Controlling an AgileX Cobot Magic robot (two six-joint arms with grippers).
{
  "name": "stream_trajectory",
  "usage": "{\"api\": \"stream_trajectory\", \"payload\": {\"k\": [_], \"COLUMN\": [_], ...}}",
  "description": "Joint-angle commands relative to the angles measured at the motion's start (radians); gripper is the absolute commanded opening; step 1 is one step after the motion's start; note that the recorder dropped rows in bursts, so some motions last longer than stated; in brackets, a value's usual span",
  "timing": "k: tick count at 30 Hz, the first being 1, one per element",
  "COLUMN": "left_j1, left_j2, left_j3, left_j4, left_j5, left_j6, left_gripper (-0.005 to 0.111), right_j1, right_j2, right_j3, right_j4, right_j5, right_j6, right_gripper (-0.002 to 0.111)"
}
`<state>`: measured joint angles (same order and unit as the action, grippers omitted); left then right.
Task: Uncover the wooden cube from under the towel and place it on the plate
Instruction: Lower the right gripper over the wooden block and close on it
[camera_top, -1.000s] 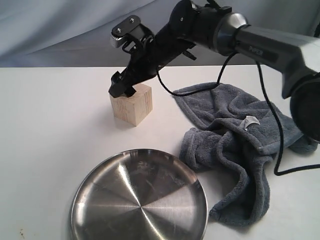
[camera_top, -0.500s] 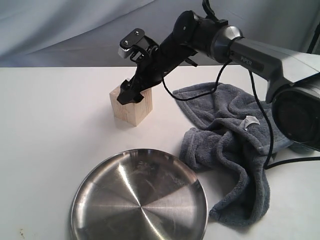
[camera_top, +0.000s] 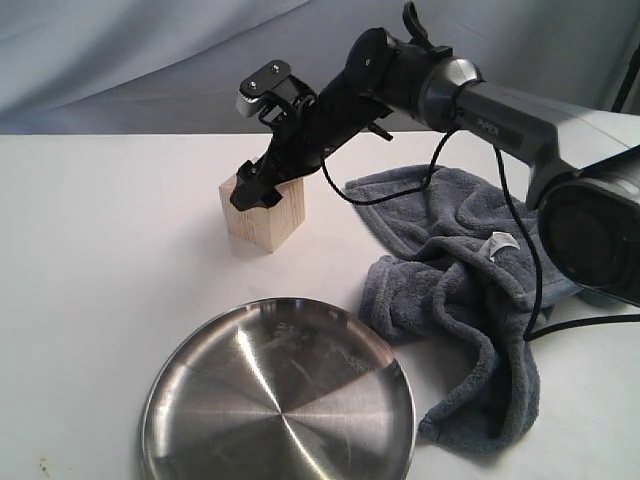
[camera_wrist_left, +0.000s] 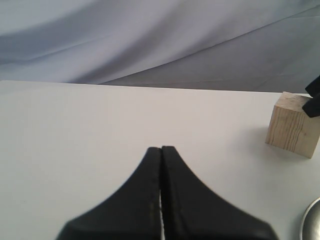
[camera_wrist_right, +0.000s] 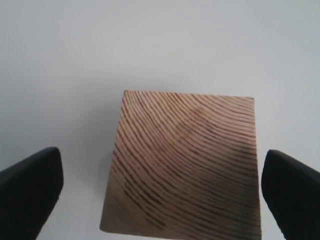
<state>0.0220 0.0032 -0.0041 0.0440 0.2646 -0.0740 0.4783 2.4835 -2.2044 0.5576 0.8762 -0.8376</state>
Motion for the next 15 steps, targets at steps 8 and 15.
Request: {"api": "stream_trajectory", "payload": {"k": [8, 15], "left_j1": [0.001, 0.001], "left_j2": [-0.003, -0.003], "left_j3": [0.004, 0.004], "left_j4": [-0.008, -0.008], "left_j5": [-0.002, -0.002], "left_j6": [0.002, 0.002], "left_gripper": [0.000, 0.000], "right_j1": [-0.002, -0.002], "right_j2": [0.038, 0.086], "right_j3": [-0.004, -0.002], "right_j4": [0.005, 0.011], "right_j5": [-0.004, -0.019], "right_j6": [0.009, 0.054], "right_gripper": [0.105, 0.105]}}
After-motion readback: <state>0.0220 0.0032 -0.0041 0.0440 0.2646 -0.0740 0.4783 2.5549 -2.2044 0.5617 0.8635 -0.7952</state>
